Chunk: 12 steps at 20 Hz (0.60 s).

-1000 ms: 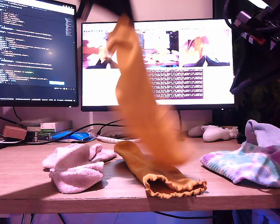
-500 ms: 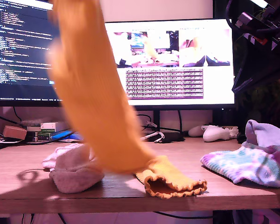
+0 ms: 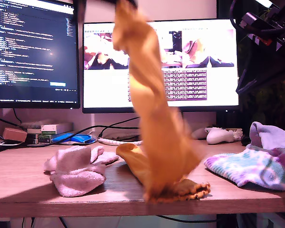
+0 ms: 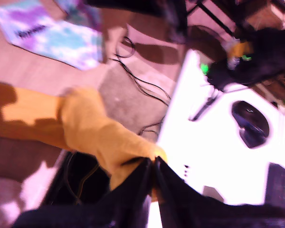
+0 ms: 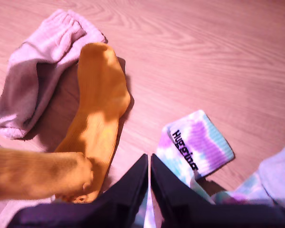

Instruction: Pair up the socks based on colour and pattern, by placing them on top of one another

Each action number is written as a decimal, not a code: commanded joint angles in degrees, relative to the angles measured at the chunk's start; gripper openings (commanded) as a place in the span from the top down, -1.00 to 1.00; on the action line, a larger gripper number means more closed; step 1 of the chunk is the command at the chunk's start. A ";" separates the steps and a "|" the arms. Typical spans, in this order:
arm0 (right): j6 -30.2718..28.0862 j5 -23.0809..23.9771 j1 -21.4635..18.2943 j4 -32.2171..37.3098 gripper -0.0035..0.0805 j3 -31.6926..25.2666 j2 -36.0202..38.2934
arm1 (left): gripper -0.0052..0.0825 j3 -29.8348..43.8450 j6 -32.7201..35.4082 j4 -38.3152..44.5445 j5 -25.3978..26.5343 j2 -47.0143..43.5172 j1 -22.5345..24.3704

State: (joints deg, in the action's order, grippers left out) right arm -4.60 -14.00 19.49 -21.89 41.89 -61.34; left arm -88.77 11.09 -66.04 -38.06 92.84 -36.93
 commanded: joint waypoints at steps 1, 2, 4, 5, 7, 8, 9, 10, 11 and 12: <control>-0.33 0.07 -0.15 0.87 0.95 -0.02 -0.22 | 0.93 1.05 0.63 0.85 -0.50 2.10 0.15; -0.33 0.07 -0.15 1.01 0.95 -0.02 -0.22 | 0.93 1.05 1.14 1.49 -0.42 2.69 0.42; -0.33 0.07 -0.15 1.09 0.95 -0.02 -0.22 | 0.93 1.05 2.71 4.02 0.13 4.00 0.98; -0.33 0.07 -0.15 1.09 0.95 -0.02 -0.22 | 0.93 1.05 2.86 5.68 1.49 4.50 1.44; -0.33 0.04 -0.15 1.27 0.95 -0.02 -0.22 | 0.93 1.05 2.84 8.72 3.87 5.66 2.60; -0.33 0.04 -0.15 1.49 0.95 -0.02 -0.24 | 0.93 1.05 2.86 10.01 4.79 6.29 3.21; -0.33 0.04 -0.15 1.68 0.95 -0.02 -0.24 | 0.93 1.05 2.84 11.17 5.95 6.86 3.80; -0.11 0.04 -0.11 1.90 0.95 -0.02 -0.26 | 0.93 1.05 2.89 12.48 6.82 7.67 4.44; 0.11 -0.04 -0.11 1.97 0.95 -0.02 -0.28 | 0.93 1.05 2.86 13.55 7.30 8.66 4.96; 0.09 -0.39 -0.02 1.92 0.95 -0.02 -0.31 | 0.93 1.05 2.95 14.58 7.34 9.70 5.38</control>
State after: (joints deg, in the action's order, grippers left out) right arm -4.56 -14.22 19.49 -20.49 41.89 -61.34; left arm -88.66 13.74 -52.16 -30.72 100.88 -31.57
